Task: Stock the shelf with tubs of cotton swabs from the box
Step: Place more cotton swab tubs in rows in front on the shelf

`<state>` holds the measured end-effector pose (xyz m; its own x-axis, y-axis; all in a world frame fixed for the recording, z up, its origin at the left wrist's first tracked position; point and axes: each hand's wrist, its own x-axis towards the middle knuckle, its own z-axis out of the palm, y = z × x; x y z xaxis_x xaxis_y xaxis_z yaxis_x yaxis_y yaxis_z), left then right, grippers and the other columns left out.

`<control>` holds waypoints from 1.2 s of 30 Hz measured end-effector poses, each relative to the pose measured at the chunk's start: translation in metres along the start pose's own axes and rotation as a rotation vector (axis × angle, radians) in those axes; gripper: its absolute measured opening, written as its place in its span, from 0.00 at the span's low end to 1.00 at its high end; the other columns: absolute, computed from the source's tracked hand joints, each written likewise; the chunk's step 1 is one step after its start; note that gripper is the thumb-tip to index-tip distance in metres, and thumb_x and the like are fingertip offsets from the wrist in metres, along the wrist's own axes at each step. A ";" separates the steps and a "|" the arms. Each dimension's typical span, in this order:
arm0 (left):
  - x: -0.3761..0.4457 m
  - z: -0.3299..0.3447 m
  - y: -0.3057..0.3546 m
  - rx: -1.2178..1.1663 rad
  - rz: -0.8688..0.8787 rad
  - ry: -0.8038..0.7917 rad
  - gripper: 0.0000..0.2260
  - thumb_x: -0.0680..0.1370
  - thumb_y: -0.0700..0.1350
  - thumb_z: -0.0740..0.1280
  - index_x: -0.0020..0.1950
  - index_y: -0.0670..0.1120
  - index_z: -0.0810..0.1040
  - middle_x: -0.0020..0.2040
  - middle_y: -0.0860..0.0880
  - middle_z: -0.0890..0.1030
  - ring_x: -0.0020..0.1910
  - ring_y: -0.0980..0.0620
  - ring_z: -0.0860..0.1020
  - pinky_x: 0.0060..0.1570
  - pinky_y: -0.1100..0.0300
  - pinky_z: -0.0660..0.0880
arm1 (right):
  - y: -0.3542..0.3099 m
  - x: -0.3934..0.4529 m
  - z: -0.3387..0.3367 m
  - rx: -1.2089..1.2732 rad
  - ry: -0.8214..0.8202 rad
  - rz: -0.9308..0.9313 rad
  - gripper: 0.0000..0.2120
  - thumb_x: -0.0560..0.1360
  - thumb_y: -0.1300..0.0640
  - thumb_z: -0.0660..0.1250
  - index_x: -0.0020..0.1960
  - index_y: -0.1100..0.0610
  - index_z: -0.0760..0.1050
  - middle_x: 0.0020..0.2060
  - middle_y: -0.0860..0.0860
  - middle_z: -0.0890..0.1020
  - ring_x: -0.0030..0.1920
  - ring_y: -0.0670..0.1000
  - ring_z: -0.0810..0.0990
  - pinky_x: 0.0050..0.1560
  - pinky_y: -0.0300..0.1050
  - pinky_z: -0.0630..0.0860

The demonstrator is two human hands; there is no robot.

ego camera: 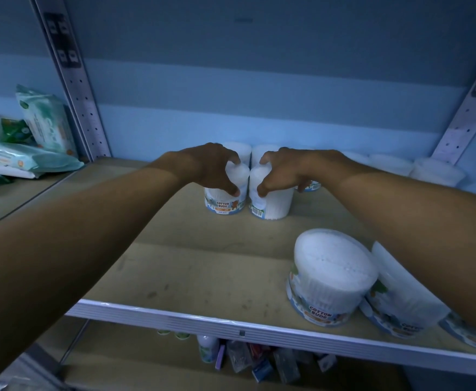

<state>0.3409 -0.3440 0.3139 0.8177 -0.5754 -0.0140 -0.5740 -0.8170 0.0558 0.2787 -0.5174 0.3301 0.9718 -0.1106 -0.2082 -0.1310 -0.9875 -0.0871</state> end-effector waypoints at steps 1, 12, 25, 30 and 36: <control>-0.004 -0.001 0.000 0.001 0.004 -0.004 0.36 0.69 0.63 0.73 0.74 0.56 0.67 0.72 0.48 0.69 0.68 0.46 0.70 0.64 0.52 0.71 | 0.000 -0.002 0.000 0.003 -0.006 -0.008 0.38 0.70 0.43 0.73 0.75 0.48 0.63 0.67 0.53 0.69 0.58 0.60 0.77 0.51 0.54 0.83; -0.051 -0.006 0.002 -0.035 0.014 -0.022 0.39 0.66 0.64 0.75 0.73 0.57 0.66 0.70 0.51 0.69 0.67 0.49 0.70 0.62 0.54 0.71 | -0.015 -0.030 0.007 0.049 -0.040 -0.058 0.33 0.64 0.41 0.77 0.64 0.40 0.66 0.59 0.49 0.72 0.55 0.56 0.77 0.46 0.53 0.84; -0.112 -0.012 -0.003 -0.015 -0.013 -0.061 0.42 0.66 0.64 0.76 0.76 0.54 0.64 0.71 0.54 0.66 0.70 0.50 0.67 0.64 0.57 0.68 | -0.037 -0.074 0.014 -0.078 -0.091 -0.173 0.47 0.66 0.44 0.78 0.77 0.46 0.56 0.70 0.48 0.65 0.67 0.53 0.70 0.64 0.52 0.74; -0.126 -0.014 -0.004 -0.002 -0.009 -0.064 0.42 0.65 0.66 0.75 0.75 0.54 0.66 0.71 0.53 0.67 0.68 0.50 0.69 0.61 0.58 0.68 | -0.038 -0.083 0.014 -0.053 -0.107 -0.192 0.48 0.65 0.39 0.77 0.77 0.44 0.56 0.72 0.47 0.64 0.70 0.53 0.68 0.67 0.52 0.71; -0.128 -0.018 -0.001 -0.059 -0.081 -0.073 0.42 0.67 0.71 0.69 0.76 0.54 0.65 0.74 0.51 0.67 0.72 0.48 0.66 0.67 0.55 0.66 | -0.051 -0.088 0.004 -0.013 -0.064 -0.115 0.47 0.65 0.30 0.73 0.77 0.49 0.62 0.73 0.49 0.67 0.67 0.56 0.72 0.61 0.52 0.77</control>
<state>0.2379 -0.2687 0.3339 0.8545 -0.5110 -0.0935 -0.5011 -0.8583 0.1105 0.1994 -0.4569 0.3493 0.9658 0.0103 -0.2591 -0.0166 -0.9947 -0.1013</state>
